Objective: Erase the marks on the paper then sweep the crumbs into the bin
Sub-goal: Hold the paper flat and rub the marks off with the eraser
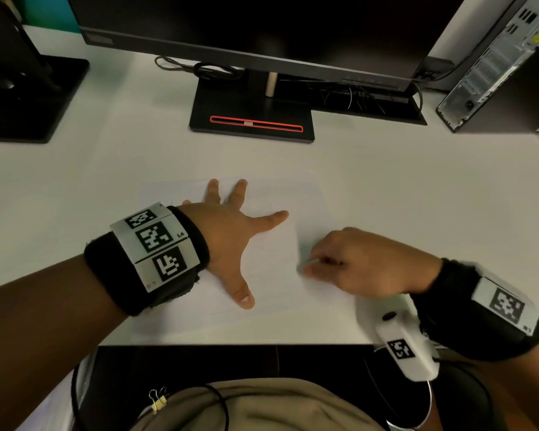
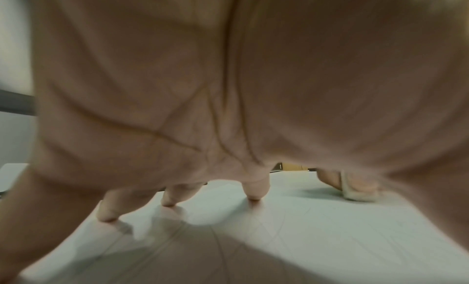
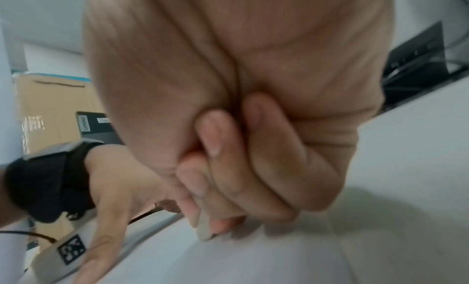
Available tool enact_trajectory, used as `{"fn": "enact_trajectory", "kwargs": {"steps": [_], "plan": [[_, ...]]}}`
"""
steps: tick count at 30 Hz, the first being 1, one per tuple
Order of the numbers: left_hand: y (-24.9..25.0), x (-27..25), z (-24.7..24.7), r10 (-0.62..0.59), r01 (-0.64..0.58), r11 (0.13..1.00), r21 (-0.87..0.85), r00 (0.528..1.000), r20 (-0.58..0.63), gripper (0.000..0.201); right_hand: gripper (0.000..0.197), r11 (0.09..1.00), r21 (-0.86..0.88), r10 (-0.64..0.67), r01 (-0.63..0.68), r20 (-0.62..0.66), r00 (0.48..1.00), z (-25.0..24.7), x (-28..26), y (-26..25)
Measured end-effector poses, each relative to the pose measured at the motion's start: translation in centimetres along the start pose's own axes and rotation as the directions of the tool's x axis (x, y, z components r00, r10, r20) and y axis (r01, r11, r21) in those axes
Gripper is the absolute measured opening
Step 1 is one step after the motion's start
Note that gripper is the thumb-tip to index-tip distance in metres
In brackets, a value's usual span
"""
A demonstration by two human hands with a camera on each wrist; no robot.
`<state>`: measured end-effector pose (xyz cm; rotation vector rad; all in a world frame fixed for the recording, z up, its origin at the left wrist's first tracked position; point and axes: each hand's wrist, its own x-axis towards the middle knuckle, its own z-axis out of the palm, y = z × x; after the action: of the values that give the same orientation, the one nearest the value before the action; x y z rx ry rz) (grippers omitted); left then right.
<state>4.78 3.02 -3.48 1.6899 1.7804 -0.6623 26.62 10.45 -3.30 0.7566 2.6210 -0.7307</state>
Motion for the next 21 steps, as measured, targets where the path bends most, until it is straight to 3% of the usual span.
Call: {"fn": "enact_trajectory", "kwargs": {"steps": [2,5,10,14,18,21], "plan": [[0.0,0.0,-0.1,-0.005,0.005,1.0,0.0,1.0,0.001,0.147,0.045,1.0,-0.027,-0.017,0.016,-0.038,0.999,-0.2,0.1,-0.1],[-0.1,0.2,0.1,0.001,-0.001,1.0,-0.005,1.0,0.001,0.147,0.044,0.989,-0.018,-0.143,0.143,0.0,0.99,1.6,-0.2,-1.8],[0.0,0.0,-0.1,0.0,0.0,1.0,-0.015,1.0,0.006,0.146,0.047,1.0,0.02,-0.02,0.021,-0.041,0.999,0.3,0.1,0.3],[0.1,0.0,-0.1,0.007,-0.007,1.0,-0.011,1.0,0.003,0.146,0.045,0.987,0.011,-0.157,0.157,-0.009,0.988,2.1,-0.2,-1.6],[0.0,-0.2,-0.1,-0.002,0.002,1.0,-0.017,1.0,0.0,0.145,0.047,1.0,0.027,-0.015,0.015,-0.022,1.0,0.4,0.1,0.3],[0.1,-0.1,-0.2,-0.003,0.003,1.0,-0.022,1.0,0.005,0.145,0.045,0.998,0.013,-0.058,0.059,-0.04,0.997,0.7,-0.1,0.1]]}}
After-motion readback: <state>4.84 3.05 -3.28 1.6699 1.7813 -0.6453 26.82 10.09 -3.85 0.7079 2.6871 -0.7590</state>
